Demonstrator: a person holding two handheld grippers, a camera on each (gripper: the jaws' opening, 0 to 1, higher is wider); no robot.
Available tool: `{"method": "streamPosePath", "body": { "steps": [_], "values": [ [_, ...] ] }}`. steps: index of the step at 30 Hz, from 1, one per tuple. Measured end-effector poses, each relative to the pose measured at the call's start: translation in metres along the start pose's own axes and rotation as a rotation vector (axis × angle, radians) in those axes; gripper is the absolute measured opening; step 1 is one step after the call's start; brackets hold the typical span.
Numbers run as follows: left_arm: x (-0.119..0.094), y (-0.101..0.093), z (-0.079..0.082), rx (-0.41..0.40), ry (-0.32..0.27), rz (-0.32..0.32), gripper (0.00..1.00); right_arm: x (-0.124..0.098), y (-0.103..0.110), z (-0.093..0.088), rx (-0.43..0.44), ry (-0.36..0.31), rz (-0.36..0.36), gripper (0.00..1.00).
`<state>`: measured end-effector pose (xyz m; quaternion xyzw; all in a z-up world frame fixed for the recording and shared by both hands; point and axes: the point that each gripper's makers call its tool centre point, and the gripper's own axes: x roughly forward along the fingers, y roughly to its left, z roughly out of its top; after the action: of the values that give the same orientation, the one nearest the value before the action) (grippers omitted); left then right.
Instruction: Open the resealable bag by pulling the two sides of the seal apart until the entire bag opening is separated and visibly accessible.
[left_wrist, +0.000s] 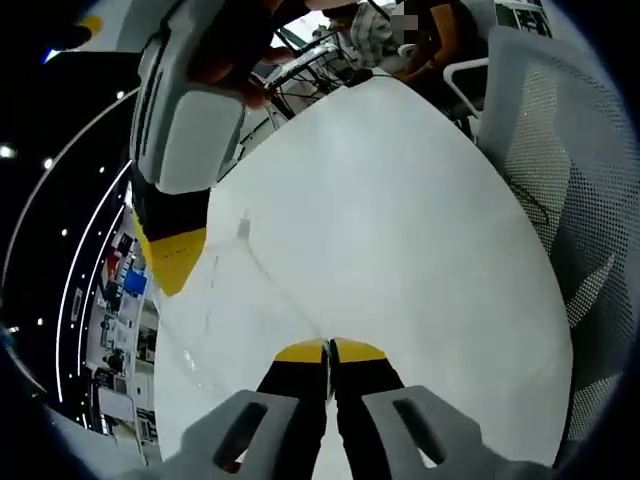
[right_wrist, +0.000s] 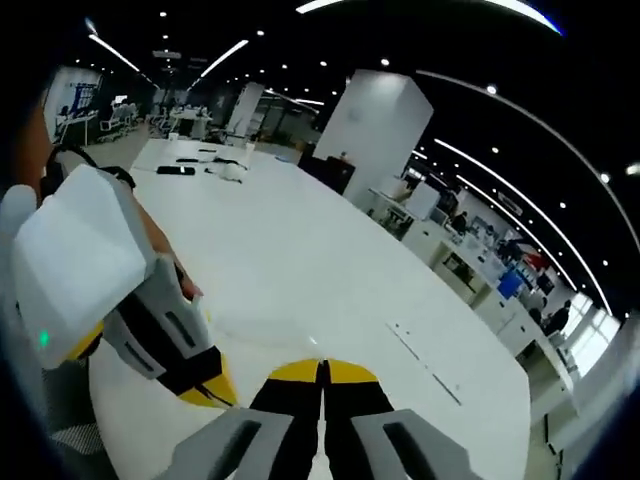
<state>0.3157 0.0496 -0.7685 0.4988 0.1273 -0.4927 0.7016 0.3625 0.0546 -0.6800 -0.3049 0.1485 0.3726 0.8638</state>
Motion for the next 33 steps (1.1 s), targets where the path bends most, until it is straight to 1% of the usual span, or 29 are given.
{"method": "streamPosePath", "body": {
  "steps": [2,4,6,9,10,11,12,14,15,19,23,25,28,30,31,33],
  "values": [
    [0.0,0.001,0.003,0.002,-0.009,0.003,0.0,-0.002,-0.003,0.003,-0.009,-0.012,-0.01,0.0],
    [0.002,0.001,0.003,0.005,-0.006,-0.002,0.0,-0.002,-0.003,0.001,-0.014,-0.005,-0.006,0.0],
    [0.003,0.0,0.004,0.01,-0.004,-0.005,0.0,-0.002,-0.002,-0.003,-0.019,0.002,-0.004,0.0],
    [0.004,-0.003,-0.001,0.005,0.007,-0.01,0.0,0.0,0.0,-0.012,-0.007,0.022,0.006,0.0],
    [0.005,-0.007,-0.004,-0.022,0.016,-0.028,0.0,0.002,0.003,-0.017,0.0,0.036,0.014,0.0],
    [0.006,-0.01,-0.006,-0.048,0.018,-0.044,0.02,0.003,0.004,-0.019,-0.003,0.04,0.014,0.0],
    [0.006,-0.01,-0.005,-0.057,0.006,-0.04,0.03,0.005,0.007,-0.024,-0.005,0.054,0.019,0.0],
    [0.006,-0.013,-0.008,-0.094,0.016,-0.049,0.02,0.007,0.013,-0.031,-0.008,0.071,0.032,0.0],
    [0.006,-0.014,-0.008,-0.101,0.018,-0.052,0.02,0.008,0.015,-0.035,-0.012,0.081,0.035,0.0],
    [0.006,-0.023,-0.007,-0.15,-0.002,-0.071,0.06,0.015,0.026,-0.05,-0.033,0.123,0.06,0.0],
    [0.005,-0.028,-0.012,-0.161,0.004,-0.079,0.07,0.02,0.034,-0.065,-0.042,0.163,0.078,0.0],
    [0.003,-0.03,-0.014,-0.176,-0.003,-0.08,0.08,0.023,0.037,-0.074,-0.041,0.197,0.081,0.0],
    [-0.001,-0.032,-0.015,-0.184,-0.01,-0.082,0.1,0.027,0.039,-0.086,-0.053,0.231,0.083,0.0],
    [-0.004,-0.035,-0.017,-0.179,-0.012,-0.082,0.08,0.03,0.04,-0.091,-0.053,0.238,0.085,0.0],
    [-0.005,-0.035,-0.018,-0.175,-0.012,-0.079,0.07,0.031,0.04,-0.094,-0.04,0.249,0.086,0.0],
    [-0.009,-0.035,-0.019,-0.178,-0.014,-0.072,0.07,0.035,0.041,-0.1,-0.036,0.256,0.092,0.0]
  ]
}}
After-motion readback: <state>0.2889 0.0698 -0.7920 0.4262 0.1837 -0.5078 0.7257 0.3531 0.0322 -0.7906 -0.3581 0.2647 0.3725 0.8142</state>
